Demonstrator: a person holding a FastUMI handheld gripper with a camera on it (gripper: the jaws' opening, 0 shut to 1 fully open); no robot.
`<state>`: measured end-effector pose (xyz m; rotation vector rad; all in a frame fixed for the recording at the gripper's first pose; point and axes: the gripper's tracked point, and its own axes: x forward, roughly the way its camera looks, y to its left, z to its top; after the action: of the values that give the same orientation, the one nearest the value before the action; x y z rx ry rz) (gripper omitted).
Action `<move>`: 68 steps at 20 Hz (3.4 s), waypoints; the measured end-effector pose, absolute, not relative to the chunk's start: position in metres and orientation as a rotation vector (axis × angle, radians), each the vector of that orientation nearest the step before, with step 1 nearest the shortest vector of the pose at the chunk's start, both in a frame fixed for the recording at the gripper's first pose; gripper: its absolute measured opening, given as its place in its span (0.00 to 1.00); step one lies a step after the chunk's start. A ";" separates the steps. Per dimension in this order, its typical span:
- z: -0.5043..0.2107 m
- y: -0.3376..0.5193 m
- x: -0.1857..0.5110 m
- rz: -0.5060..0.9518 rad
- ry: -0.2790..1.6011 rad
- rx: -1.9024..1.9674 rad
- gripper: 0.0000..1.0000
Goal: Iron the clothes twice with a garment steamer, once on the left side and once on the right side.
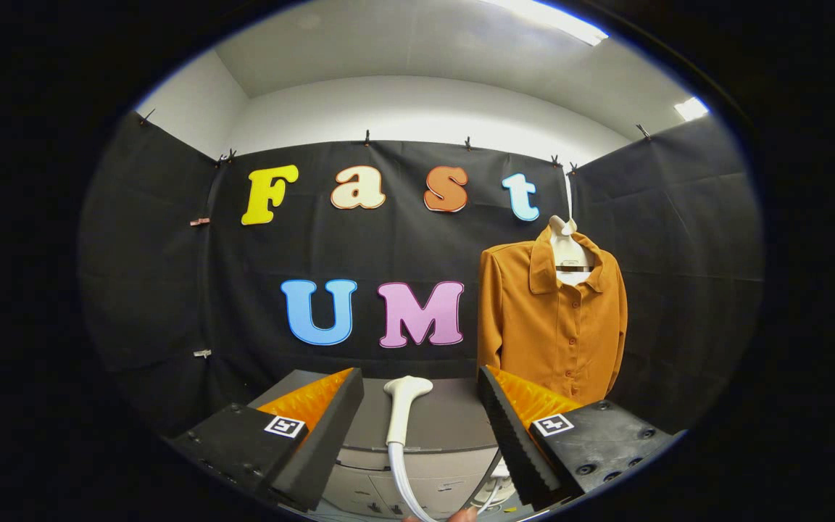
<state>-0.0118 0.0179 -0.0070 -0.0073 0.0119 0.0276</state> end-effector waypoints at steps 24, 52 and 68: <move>-0.197 0.040 0.091 0.028 0.565 0.081 0.99; -0.158 0.056 0.113 0.030 0.339 0.018 0.28; 0.005 -0.069 0.044 0.020 -0.144 0.030 0.28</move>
<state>0.0441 -0.0689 0.0048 0.0300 -0.1443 0.0198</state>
